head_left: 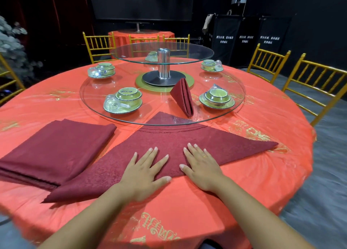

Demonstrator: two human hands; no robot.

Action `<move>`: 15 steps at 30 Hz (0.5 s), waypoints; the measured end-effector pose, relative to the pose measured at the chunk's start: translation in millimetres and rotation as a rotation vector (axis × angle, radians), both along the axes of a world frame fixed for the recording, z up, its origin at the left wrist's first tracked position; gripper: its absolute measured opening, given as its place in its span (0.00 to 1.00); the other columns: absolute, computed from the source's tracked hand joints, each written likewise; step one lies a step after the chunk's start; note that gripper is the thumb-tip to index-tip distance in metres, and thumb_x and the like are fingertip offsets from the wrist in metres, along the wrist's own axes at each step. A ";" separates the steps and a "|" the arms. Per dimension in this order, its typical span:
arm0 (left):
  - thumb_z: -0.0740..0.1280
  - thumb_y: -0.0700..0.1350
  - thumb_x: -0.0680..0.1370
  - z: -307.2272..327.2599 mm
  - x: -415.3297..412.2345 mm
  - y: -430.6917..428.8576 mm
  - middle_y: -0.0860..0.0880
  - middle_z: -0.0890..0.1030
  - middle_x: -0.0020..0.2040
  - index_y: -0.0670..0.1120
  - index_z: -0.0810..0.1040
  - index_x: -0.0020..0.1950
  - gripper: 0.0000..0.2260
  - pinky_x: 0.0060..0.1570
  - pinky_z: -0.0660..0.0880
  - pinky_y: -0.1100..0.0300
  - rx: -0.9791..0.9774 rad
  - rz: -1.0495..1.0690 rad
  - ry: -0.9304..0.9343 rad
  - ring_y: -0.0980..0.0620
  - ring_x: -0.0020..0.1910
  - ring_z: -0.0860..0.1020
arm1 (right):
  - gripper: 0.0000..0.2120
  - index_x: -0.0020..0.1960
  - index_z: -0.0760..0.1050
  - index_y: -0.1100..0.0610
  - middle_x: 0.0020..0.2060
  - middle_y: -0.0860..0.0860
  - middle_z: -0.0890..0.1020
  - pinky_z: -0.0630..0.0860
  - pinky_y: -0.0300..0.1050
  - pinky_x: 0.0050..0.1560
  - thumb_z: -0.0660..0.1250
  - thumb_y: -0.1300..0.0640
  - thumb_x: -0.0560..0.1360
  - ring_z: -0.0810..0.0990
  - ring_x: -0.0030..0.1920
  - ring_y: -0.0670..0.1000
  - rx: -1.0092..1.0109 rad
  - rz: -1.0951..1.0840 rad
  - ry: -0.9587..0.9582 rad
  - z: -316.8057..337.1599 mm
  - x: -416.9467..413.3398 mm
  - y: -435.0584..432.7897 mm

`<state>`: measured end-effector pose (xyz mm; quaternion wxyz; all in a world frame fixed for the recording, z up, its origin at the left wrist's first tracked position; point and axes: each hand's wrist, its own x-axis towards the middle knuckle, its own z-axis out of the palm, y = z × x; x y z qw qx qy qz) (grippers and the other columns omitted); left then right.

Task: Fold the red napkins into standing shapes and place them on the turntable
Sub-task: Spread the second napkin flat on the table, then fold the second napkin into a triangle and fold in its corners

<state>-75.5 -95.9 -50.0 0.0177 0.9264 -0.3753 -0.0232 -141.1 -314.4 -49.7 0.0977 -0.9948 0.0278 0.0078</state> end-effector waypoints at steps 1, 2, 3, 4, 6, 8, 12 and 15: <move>0.32 0.76 0.66 0.1 1.8 12.0 0.51 0.36 0.78 0.65 0.31 0.71 0.35 0.73 0.35 0.47 0.009 -0.007 -0.007 0.55 0.75 0.33 | 0.32 0.78 0.45 0.51 0.77 0.47 0.43 0.36 0.48 0.74 0.46 0.38 0.79 0.39 0.76 0.47 -0.003 -0.001 0.003 0.4 0.1 0.0; 0.32 0.76 0.66 0.1 3.9 24.6 0.51 0.36 0.78 0.65 0.31 0.71 0.35 0.73 0.35 0.48 0.022 -0.013 -0.016 0.54 0.75 0.33 | 0.32 0.78 0.45 0.51 0.77 0.47 0.43 0.37 0.48 0.74 0.46 0.38 0.79 0.39 0.76 0.47 -0.006 -0.001 0.006 0.6 0.1 0.1; 0.32 0.76 0.67 0.2 5.9 37.2 0.52 0.36 0.77 0.64 0.32 0.71 0.35 0.73 0.35 0.49 0.033 -0.016 -0.025 0.54 0.75 0.33 | 0.32 0.78 0.45 0.51 0.77 0.47 0.43 0.37 0.47 0.74 0.46 0.38 0.79 0.39 0.76 0.47 -0.009 -0.001 0.009 0.9 0.3 0.3; 0.32 0.76 0.67 0.4 8.0 49.9 0.52 0.36 0.77 0.64 0.32 0.71 0.35 0.73 0.35 0.51 0.041 -0.019 -0.034 0.53 0.74 0.32 | 0.31 0.78 0.44 0.51 0.77 0.47 0.43 0.37 0.47 0.74 0.46 0.38 0.80 0.39 0.76 0.47 -0.012 0.000 0.012 0.9 0.3 0.3; 0.31 0.76 0.66 1.1 11.7 74.1 0.54 0.35 0.76 0.64 0.33 0.72 0.36 0.72 0.33 0.54 0.057 -0.032 -0.039 0.54 0.73 0.31 | 0.31 0.78 0.44 0.50 0.77 0.47 0.42 0.37 0.47 0.74 0.46 0.38 0.80 0.39 0.76 0.46 -0.019 0.001 0.017 1.1 0.5 0.2; 0.29 0.76 0.66 2.3 14.6 95.1 0.55 0.33 0.75 0.64 0.33 0.72 0.37 0.71 0.30 0.56 0.069 -0.051 -0.027 0.55 0.73 0.30 | 0.31 0.78 0.44 0.50 0.77 0.47 0.42 0.37 0.47 0.74 0.46 0.38 0.80 0.39 0.76 0.46 -0.025 -0.002 0.018 1.3 0.6 0.3; 0.29 0.76 0.67 4.2 16.9 116.9 0.54 0.32 0.75 0.64 0.32 0.72 0.36 0.69 0.28 0.58 0.088 -0.070 -0.010 0.55 0.72 0.28 | 0.31 0.78 0.44 0.50 0.77 0.46 0.42 0.37 0.47 0.74 0.45 0.38 0.79 0.39 0.76 0.46 -0.027 -0.006 0.023 0.9 0.7 1.0; 0.29 0.76 0.67 4.5 16.4 117.1 0.54 0.32 0.75 0.64 0.32 0.72 0.36 0.69 0.29 0.57 0.093 -0.070 -0.016 0.54 0.72 0.28 | 0.31 0.78 0.45 0.50 0.77 0.47 0.44 0.38 0.47 0.74 0.46 0.38 0.80 0.40 0.76 0.46 -0.014 -0.004 0.015 2.9 -0.4 1.9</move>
